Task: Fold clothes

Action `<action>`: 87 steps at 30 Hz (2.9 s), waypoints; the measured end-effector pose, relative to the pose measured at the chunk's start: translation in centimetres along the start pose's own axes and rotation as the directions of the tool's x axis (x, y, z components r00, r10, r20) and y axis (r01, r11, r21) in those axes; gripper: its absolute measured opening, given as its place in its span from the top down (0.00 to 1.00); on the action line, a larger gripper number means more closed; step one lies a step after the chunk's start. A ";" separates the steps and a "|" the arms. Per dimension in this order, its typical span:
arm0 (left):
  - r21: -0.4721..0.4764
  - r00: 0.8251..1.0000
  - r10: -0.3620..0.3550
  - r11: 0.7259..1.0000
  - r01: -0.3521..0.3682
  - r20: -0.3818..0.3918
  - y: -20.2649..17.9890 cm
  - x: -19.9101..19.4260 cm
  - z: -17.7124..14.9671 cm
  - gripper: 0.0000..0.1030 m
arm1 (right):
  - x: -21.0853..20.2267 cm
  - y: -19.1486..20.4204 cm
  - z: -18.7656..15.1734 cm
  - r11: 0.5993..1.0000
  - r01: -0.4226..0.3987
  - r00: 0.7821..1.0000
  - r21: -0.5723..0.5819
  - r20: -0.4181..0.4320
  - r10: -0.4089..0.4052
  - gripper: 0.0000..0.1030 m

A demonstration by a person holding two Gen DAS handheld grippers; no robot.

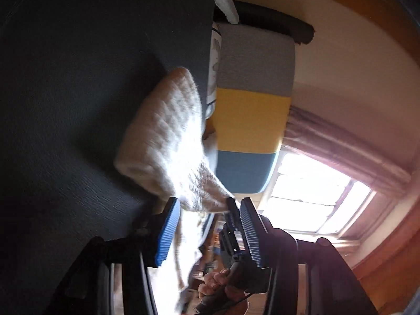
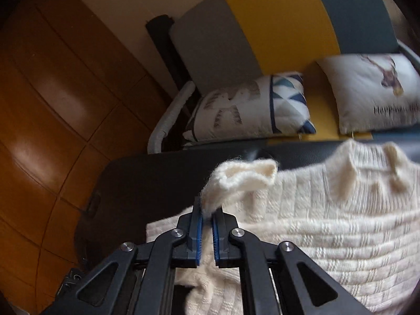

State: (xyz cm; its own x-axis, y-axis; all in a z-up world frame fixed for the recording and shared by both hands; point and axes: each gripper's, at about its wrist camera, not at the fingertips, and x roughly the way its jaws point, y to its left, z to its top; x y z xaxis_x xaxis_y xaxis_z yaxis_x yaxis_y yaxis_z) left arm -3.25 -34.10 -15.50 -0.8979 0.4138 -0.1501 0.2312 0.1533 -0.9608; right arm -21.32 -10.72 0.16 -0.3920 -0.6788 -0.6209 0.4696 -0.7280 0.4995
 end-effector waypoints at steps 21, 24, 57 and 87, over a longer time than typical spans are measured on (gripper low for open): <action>0.000 0.982 0.188 0.982 -0.188 0.023 -1.3 11.7 -0.9 0.38 | -18.1 -7.7 5.7 0.994 0.097 0.943 0.045 0.316 -0.106 0.95; 0.024 0.977 0.209 0.977 -0.210 0.038 -1.5 12.0 -0.9 0.39 | -17.2 -14.1 1.8 0.975 0.102 0.958 0.196 0.244 -0.149 0.95; 0.357 0.892 0.433 0.818 -0.450 0.132 -2.8 14.3 -0.4 0.89 | -13.9 -27.8 -11.5 0.864 0.092 0.969 0.494 0.156 -0.192 0.89; 0.651 0.825 0.554 0.669 -0.359 -0.114 -7.7 21.1 9.1 0.88 | -14.4 -23.9 -10.6 0.890 0.453 0.888 0.058 0.059 -0.456 0.92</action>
State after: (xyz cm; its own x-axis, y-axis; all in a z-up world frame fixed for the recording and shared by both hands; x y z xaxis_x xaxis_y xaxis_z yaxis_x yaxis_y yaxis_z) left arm -27.34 -34.69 -13.39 -0.5701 0.5281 -0.6294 0.2334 -0.6304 -0.7404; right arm -18.50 17.47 -9.24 -0.6088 -0.2767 -0.7435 0.1948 -0.9606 0.1980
